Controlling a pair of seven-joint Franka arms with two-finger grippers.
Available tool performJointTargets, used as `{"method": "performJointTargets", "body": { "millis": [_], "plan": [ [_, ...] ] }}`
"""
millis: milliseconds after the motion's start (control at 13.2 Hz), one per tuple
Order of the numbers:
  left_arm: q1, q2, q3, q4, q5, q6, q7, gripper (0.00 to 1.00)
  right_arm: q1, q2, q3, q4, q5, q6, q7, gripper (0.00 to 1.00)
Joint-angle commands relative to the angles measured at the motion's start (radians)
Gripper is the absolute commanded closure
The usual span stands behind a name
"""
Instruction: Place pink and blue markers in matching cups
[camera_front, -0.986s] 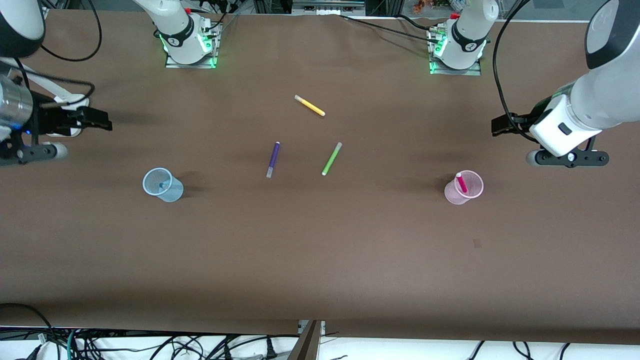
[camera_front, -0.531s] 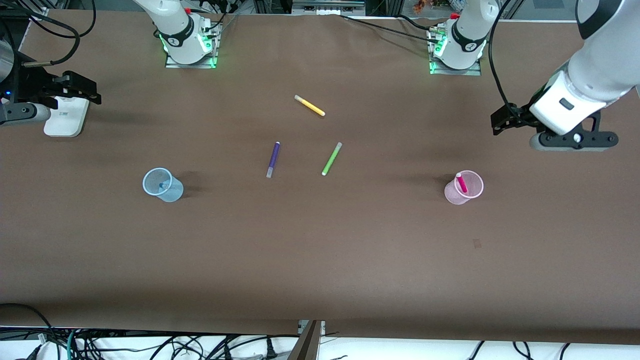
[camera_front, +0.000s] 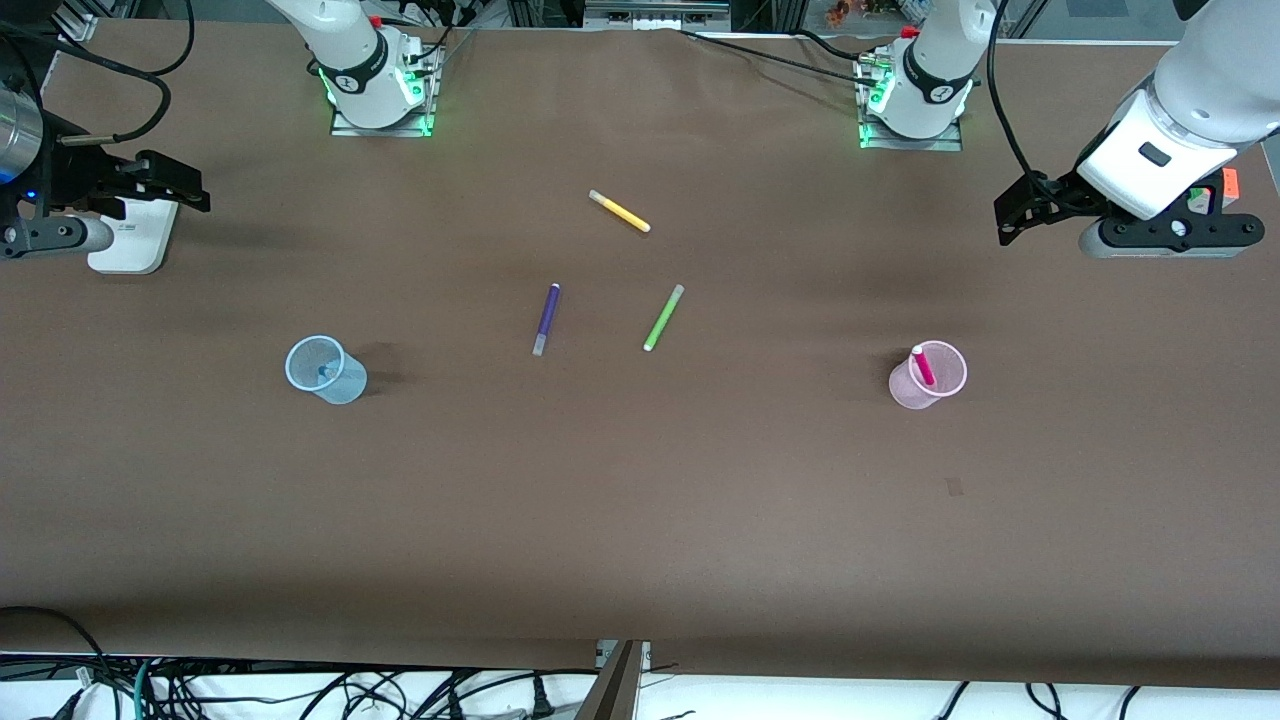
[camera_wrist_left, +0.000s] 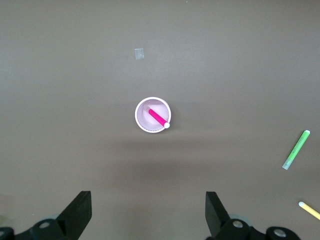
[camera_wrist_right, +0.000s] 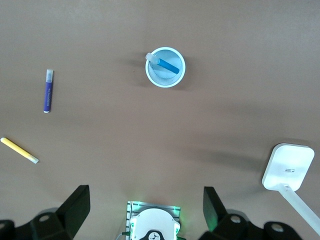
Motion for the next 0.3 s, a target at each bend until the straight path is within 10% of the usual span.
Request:
{"method": "performJointTargets", "body": {
  "millis": [0, 228],
  "plan": [
    [-0.004, 0.065, 0.012, 0.111, 0.001, -0.073, 0.014, 0.00, -0.014, 0.018, -0.002, 0.031, -0.012, 0.001, 0.006, 0.00],
    [-0.004, 0.104, 0.012, 0.162, 0.001, -0.086, 0.014, 0.00, -0.018, 0.018, -0.001, 0.033, -0.013, 0.004, 0.005, 0.00]
  ]
}}
